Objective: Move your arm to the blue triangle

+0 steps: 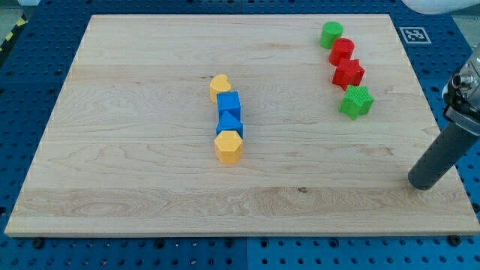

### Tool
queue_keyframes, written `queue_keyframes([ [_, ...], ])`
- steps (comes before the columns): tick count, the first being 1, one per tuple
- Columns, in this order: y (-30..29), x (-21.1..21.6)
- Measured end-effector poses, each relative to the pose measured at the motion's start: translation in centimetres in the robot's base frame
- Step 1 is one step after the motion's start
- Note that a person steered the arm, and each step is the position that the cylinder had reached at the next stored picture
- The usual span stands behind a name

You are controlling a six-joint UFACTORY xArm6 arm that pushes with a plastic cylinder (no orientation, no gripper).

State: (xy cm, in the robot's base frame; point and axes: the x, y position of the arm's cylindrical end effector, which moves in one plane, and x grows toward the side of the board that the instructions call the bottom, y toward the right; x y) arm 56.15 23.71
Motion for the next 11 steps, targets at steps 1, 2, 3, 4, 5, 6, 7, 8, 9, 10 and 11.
queue_keyframes([
  [1,0.4,0.0],
  [2,0.5,0.0],
  [3,-0.6,-0.6],
  [4,-4.0,-3.1],
  [5,-6.3,-6.1],
  [6,-6.7,-6.4],
  [7,-8.9,-8.9],
  [8,-11.1,-12.4],
  [9,-12.3,-13.2],
  [10,-17.1,-9.6],
  [11,-20.9,-6.6],
])
